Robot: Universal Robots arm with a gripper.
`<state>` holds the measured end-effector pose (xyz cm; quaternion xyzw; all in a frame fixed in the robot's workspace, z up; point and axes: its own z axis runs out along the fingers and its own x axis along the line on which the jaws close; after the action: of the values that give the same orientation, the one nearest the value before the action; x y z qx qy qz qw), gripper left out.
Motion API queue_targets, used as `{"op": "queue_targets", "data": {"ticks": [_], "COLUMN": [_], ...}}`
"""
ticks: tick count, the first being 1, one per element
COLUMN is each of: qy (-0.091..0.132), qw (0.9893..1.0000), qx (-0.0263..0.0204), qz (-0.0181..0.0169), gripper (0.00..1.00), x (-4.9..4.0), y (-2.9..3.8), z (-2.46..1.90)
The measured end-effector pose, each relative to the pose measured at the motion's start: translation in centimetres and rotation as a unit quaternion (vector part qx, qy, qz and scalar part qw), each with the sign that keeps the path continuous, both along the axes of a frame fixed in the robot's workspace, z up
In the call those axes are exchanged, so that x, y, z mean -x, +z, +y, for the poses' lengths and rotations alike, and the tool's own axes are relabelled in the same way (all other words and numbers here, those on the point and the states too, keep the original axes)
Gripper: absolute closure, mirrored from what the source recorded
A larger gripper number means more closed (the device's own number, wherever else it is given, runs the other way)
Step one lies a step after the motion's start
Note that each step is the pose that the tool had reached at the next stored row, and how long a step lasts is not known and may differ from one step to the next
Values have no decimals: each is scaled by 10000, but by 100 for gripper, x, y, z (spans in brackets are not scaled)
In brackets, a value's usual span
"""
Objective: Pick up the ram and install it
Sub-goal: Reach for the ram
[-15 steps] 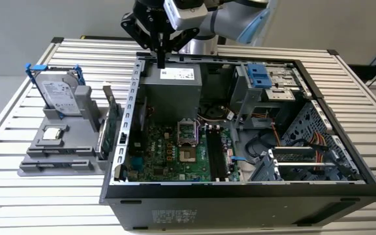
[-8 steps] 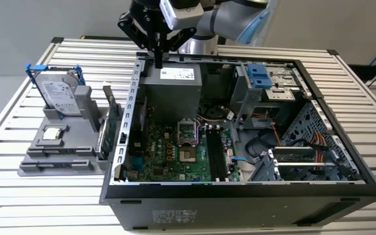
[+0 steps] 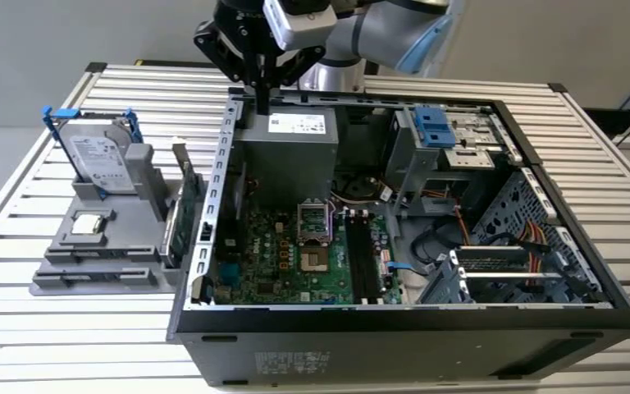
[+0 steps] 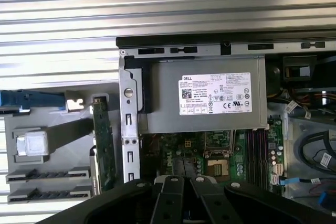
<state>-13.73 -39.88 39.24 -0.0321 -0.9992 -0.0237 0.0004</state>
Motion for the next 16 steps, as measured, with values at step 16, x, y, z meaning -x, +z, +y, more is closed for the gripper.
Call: {"op": "queue_targets", "data": {"ticks": [16], "qy": [0], "qw": [10000], "qx": [0], "qz": [5], "gripper": [100], "x": [49], "y": [-2], "z": [0]}}
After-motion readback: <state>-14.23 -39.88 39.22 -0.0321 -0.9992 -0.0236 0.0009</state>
